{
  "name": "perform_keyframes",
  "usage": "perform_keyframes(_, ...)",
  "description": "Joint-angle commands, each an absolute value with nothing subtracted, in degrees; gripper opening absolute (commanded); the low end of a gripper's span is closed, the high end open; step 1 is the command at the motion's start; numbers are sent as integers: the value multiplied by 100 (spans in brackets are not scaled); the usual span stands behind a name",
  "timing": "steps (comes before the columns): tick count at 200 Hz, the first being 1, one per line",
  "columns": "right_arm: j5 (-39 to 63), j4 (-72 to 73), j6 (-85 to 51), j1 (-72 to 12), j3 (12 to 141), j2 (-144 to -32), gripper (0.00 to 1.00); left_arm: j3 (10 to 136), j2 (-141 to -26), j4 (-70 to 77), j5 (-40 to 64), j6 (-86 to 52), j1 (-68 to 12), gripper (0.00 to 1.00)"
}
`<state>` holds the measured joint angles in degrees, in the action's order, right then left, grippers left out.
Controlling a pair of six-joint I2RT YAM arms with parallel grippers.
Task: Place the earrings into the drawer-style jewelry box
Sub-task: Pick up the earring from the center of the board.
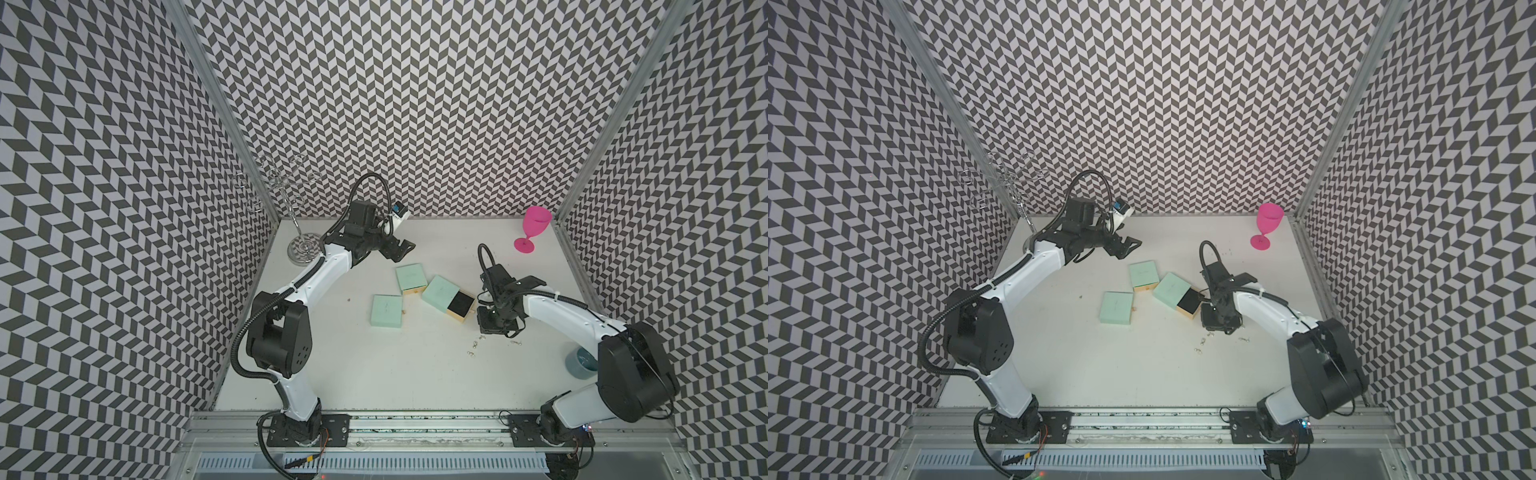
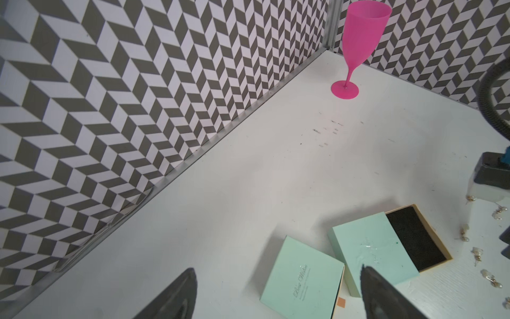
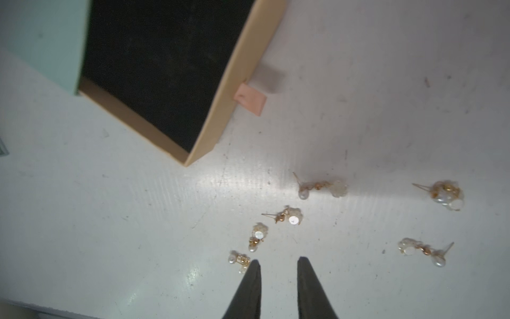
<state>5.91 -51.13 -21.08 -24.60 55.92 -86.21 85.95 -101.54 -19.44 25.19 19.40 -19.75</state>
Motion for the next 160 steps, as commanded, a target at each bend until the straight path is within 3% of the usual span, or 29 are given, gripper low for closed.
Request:
perform_keyframes(1, 528, -5119, -2188, -2685, 5719, -8653, 23, 8436, -9778, -1802, 2586, 1922, -1894, 93)
perform_keyframes(66, 545, -5136, -2413, -3961, 5356, -8680, 24, 8061, -9494, -1831, 2479, 1678, -1542, 93)
perform_keyframes(130, -308, -5283, -2962, -4286, 5231, -8641, 24, 8028, -9391, -1874, 2631, 1486, -1025, 93)
perform_keyframes(160, -156, -5115, -2990, -4302, 5013, -8753, 24, 7887, -9260, -1885, 2603, 1534, -1011, 93)
